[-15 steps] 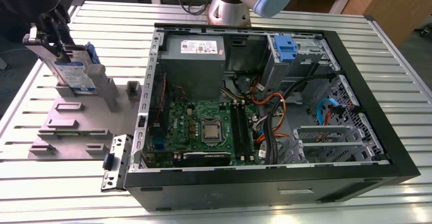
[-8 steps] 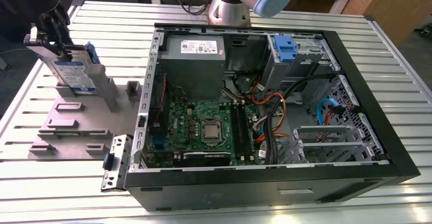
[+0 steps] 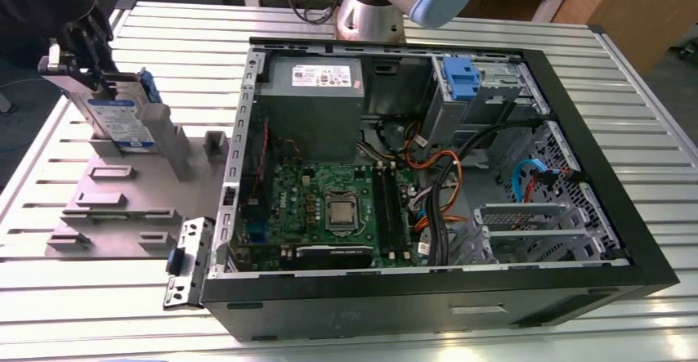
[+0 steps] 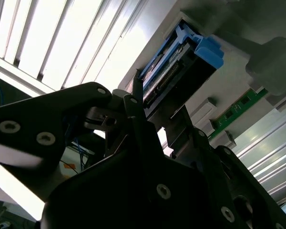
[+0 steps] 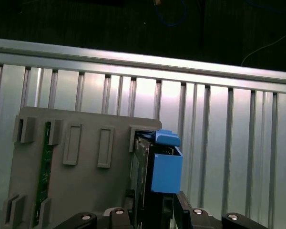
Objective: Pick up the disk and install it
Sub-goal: 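Pick up the disk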
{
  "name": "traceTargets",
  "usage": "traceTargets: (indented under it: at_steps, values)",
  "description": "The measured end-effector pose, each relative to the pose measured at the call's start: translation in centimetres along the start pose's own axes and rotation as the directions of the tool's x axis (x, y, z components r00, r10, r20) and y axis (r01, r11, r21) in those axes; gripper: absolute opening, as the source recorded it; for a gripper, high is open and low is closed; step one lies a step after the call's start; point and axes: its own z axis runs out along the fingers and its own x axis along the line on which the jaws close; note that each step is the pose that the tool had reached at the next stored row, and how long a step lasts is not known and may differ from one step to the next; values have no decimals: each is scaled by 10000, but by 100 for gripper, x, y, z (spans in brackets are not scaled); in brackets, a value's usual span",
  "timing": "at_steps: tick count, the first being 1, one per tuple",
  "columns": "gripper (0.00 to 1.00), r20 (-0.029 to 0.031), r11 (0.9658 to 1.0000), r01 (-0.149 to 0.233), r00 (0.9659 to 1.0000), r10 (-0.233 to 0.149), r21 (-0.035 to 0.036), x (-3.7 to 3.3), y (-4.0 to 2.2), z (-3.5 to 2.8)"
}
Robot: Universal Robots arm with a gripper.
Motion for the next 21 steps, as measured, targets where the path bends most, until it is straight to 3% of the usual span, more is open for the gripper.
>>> traceTargets:
  at_steps: [9, 11, 12, 21]
  values:
    - [45, 0, 10000, 1, 10000, -1, -1, 3, 0, -1]
    - [44, -3, 10000, -1, 10000, 1, -3, 4, 0, -2]
    - [37, -1, 10000, 1, 10000, -1, -1, 4, 0, -1]
    - [36, 0, 10000, 0, 10000, 0, 0, 9, 0, -1]
